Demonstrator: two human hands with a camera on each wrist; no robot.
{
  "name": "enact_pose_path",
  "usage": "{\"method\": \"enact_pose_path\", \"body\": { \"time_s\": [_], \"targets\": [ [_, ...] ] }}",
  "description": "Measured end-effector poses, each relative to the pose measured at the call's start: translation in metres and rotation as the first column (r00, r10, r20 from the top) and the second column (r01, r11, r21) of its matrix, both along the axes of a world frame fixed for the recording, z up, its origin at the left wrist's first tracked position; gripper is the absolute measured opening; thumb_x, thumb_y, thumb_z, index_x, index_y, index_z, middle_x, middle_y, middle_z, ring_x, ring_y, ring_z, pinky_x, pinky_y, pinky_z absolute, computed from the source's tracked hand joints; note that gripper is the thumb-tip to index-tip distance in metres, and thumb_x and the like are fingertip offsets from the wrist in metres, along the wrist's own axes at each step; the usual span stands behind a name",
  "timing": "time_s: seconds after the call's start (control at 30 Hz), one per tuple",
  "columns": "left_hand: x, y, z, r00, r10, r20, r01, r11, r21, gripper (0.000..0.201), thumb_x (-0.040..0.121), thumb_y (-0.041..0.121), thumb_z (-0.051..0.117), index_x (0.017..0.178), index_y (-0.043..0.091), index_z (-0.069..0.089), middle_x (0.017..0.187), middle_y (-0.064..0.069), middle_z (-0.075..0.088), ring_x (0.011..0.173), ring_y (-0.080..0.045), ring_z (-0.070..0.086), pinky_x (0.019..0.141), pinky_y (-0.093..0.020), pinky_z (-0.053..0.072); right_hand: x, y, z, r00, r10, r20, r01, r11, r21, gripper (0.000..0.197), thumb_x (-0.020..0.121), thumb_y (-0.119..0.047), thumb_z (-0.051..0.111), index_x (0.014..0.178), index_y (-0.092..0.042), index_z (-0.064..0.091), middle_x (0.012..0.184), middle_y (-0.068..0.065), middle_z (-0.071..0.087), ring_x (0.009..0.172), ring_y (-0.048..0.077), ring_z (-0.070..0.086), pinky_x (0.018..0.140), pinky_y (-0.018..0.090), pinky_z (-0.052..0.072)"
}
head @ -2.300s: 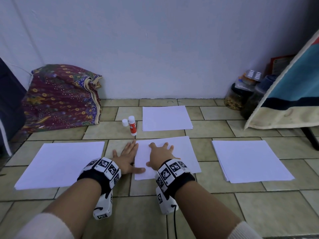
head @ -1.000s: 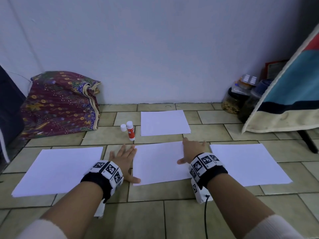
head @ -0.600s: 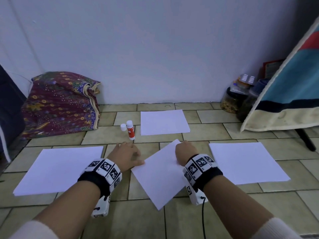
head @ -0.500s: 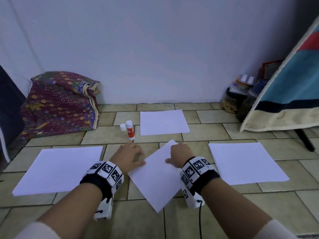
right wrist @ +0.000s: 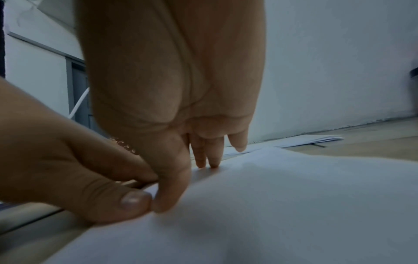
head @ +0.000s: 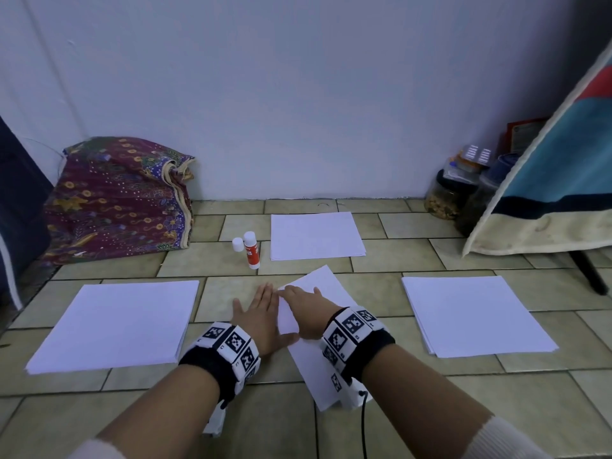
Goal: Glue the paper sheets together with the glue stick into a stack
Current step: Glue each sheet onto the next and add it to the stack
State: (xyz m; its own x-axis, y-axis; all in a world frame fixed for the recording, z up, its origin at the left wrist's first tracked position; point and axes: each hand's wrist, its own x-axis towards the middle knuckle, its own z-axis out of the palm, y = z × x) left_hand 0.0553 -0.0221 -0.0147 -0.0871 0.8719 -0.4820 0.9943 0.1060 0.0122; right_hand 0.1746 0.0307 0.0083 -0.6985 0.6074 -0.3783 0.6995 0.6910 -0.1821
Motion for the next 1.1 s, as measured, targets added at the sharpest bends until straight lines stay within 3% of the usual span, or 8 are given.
{"method": "enact_pose_path", "body": {
  "time_s": [0.07, 0.3, 0.57, 0.63, 0.73, 0.9, 1.0, 1.1],
  "targets": [
    [0.000, -0.001, 0.002, 0.999, -0.015, -0.035, 0.015, 1.000, -0.011, 0.100, 0.090, 0.070, 0.033, 0.151, 0.006, -0.014, 0.159, -0.007, -0.020, 0.147, -0.018, -0.018, 0.115, -0.060, 0.001, 0.007, 0.003, 0.002, 1.000, -0.007, 0.005, 0.007, 1.000, -0.022, 0.081, 0.088, -0.017, 0.064, 0.151, -0.011, 0.014, 0.158, 0.006, 0.018, 0.142, 0.023, 0.026, 0.117, 0.049, 0.008],
    [-0.001, 0.000, 0.003, 0.998, -0.030, -0.049, 0.028, 0.999, -0.033, 0.099, 0.091, 0.069, 0.032, 0.151, 0.006, -0.016, 0.159, -0.007, -0.021, 0.147, -0.018, -0.018, 0.115, -0.060, -0.003, 0.036, 0.034, 0.002, 0.952, -0.300, -0.052, 0.297, 0.953, -0.062, 0.056, 0.094, -0.050, 0.047, 0.141, -0.024, 0.032, 0.137, 0.001, 0.054, 0.129, 0.022, 0.048, 0.118, 0.047, 0.001],
    [0.000, -0.002, 0.009, 0.997, -0.042, -0.065, 0.041, 0.999, -0.013, 0.101, 0.089, 0.070, 0.036, 0.152, 0.007, -0.012, 0.160, -0.007, -0.016, 0.148, -0.018, -0.015, 0.116, -0.059, -0.002, 0.032, 0.048, 0.008, 0.915, -0.394, 0.086, 0.393, 0.919, 0.023, 0.068, 0.084, -0.044, 0.067, 0.135, -0.014, 0.032, 0.124, 0.006, 0.058, 0.122, 0.026, 0.051, 0.116, 0.051, 0.011],
    [0.001, -0.001, 0.017, 0.988, -0.096, -0.122, 0.098, 0.995, 0.013, 0.103, 0.087, 0.073, 0.036, 0.153, 0.005, -0.003, 0.161, -0.008, -0.009, 0.148, -0.019, -0.014, 0.117, -0.057, -0.001, 0.023, 0.043, 0.008, 0.894, -0.418, 0.162, 0.398, 0.906, 0.142, 0.066, 0.086, -0.043, 0.065, 0.138, -0.016, 0.034, 0.137, 0.010, 0.043, 0.132, 0.028, 0.037, 0.111, 0.051, 0.021],
    [-0.001, 0.002, 0.031, 0.991, -0.111, -0.074, 0.122, 0.980, 0.155, 0.093, 0.086, 0.072, 0.039, 0.150, 0.007, 0.021, 0.160, -0.005, 0.013, 0.149, -0.017, -0.007, 0.117, -0.054, -0.001, 0.008, 0.027, 0.012, 0.876, -0.447, 0.182, 0.393, 0.879, 0.269, 0.041, 0.093, -0.023, 0.052, 0.132, -0.015, 0.046, 0.137, 0.011, 0.029, 0.128, 0.028, 0.030, 0.090, 0.039, 0.037],
    [-0.007, 0.000, 0.034, 0.989, -0.118, -0.092, 0.136, 0.967, 0.214, 0.056, 0.089, 0.055, 0.055, 0.125, 0.012, 0.051, 0.142, -0.002, 0.042, 0.143, -0.020, 0.021, 0.117, -0.047, 0.013, -0.017, 0.001, 0.005, 0.889, -0.446, 0.105, 0.433, 0.892, 0.129, 0.035, 0.096, -0.012, 0.044, 0.131, -0.011, 0.049, 0.137, 0.009, 0.032, 0.125, 0.028, 0.034, 0.096, 0.039, 0.041],
    [-0.006, -0.005, 0.024, 0.996, -0.084, -0.039, 0.091, 0.968, 0.233, 0.072, 0.081, 0.058, 0.063, 0.133, 0.012, 0.043, 0.144, -0.002, 0.036, 0.136, -0.020, 0.028, 0.113, -0.043, 0.022, -0.023, -0.011, 0.006, 0.928, -0.367, 0.072, 0.357, 0.926, 0.121, 0.038, 0.096, -0.014, 0.045, 0.134, -0.010, 0.046, 0.142, 0.009, 0.031, 0.130, 0.031, 0.030, 0.097, 0.040, 0.041],
    [-0.008, -0.004, 0.017, 0.998, -0.038, 0.045, 0.029, 0.985, 0.171, 0.103, 0.075, 0.060, 0.068, 0.150, 0.011, 0.018, 0.160, -0.004, 0.004, 0.148, -0.020, 0.003, 0.115, -0.052, 0.018, -0.025, -0.019, 0.011, 0.963, -0.257, 0.081, 0.249, 0.964, 0.098, 0.049, 0.095, -0.021, 0.050, 0.142, -0.013, 0.036, 0.148, 0.007, 0.026, 0.138, 0.032, 0.021, 0.104, 0.043, 0.036]
  ]
}}
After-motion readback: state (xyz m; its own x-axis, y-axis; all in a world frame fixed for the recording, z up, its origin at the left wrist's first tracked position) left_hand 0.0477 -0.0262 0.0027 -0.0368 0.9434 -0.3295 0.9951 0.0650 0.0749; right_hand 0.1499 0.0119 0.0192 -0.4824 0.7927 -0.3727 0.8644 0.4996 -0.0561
